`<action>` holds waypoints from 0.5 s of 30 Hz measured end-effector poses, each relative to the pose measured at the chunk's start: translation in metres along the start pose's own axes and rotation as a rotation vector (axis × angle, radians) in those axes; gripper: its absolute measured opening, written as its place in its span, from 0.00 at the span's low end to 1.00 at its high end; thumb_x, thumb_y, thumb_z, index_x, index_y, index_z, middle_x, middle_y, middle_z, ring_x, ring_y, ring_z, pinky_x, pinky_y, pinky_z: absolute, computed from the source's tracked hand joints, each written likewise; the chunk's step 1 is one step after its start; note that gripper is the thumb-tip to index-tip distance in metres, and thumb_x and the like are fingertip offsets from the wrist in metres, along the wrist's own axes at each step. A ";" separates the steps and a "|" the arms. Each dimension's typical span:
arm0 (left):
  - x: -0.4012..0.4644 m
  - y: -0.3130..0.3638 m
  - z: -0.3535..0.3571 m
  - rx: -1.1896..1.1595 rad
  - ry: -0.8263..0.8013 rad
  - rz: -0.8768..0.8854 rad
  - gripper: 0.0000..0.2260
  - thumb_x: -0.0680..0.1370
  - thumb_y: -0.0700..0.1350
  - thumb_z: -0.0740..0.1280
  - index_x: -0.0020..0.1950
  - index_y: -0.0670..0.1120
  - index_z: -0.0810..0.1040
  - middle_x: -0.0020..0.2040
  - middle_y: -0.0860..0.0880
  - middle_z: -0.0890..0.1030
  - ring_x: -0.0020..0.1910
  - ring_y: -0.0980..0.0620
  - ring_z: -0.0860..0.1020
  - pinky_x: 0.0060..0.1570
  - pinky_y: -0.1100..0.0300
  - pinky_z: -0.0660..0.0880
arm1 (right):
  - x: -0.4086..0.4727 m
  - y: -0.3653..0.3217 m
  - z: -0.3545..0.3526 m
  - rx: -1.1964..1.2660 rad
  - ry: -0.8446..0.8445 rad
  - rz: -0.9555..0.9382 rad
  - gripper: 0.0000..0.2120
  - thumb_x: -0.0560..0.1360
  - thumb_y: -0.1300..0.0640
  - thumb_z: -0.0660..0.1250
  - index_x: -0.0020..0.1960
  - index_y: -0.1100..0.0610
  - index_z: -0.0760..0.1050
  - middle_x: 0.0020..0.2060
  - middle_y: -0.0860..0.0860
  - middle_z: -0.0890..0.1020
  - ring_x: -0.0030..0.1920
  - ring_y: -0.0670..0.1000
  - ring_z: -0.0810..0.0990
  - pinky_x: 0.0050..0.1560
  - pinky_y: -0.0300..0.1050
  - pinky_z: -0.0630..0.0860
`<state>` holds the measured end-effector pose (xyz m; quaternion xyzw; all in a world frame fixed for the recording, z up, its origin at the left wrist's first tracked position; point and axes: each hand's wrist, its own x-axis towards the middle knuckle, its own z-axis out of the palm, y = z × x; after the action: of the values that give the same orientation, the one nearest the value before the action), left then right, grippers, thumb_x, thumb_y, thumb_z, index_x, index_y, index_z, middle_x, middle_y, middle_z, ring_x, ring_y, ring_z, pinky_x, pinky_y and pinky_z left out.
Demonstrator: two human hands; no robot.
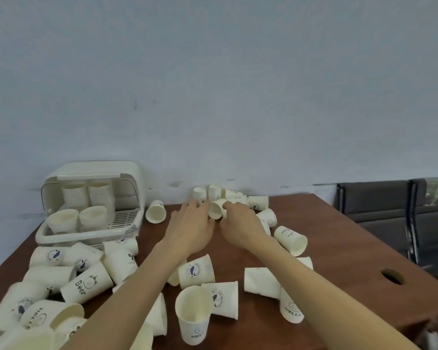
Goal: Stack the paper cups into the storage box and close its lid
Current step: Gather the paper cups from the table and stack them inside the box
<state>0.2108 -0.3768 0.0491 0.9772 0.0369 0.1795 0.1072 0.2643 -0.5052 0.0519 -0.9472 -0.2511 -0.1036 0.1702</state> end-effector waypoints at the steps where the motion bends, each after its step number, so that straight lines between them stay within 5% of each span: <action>1: -0.001 0.009 0.003 -0.011 -0.004 0.010 0.19 0.80 0.50 0.58 0.69 0.48 0.67 0.61 0.44 0.72 0.61 0.42 0.71 0.57 0.46 0.71 | -0.004 0.008 -0.003 -0.001 -0.007 0.009 0.09 0.74 0.59 0.58 0.53 0.59 0.70 0.52 0.58 0.77 0.53 0.61 0.76 0.48 0.51 0.72; 6: -0.006 0.047 0.019 -0.026 -0.044 0.061 0.14 0.79 0.48 0.58 0.64 0.48 0.68 0.58 0.45 0.72 0.56 0.43 0.72 0.50 0.48 0.71 | -0.020 0.045 -0.014 0.006 -0.017 0.052 0.18 0.74 0.60 0.58 0.63 0.60 0.71 0.59 0.57 0.76 0.60 0.59 0.73 0.53 0.51 0.71; 15: -0.029 0.111 0.060 0.046 -0.149 0.200 0.16 0.80 0.48 0.56 0.67 0.49 0.70 0.57 0.46 0.72 0.56 0.46 0.71 0.53 0.51 0.70 | -0.045 0.128 -0.026 -0.020 -0.014 0.175 0.16 0.74 0.59 0.58 0.61 0.59 0.72 0.55 0.56 0.78 0.54 0.60 0.75 0.48 0.50 0.72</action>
<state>0.2084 -0.5003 0.0094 0.9888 -0.0648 0.1155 0.0690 0.2887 -0.6395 0.0285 -0.9679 -0.1674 -0.0841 0.1673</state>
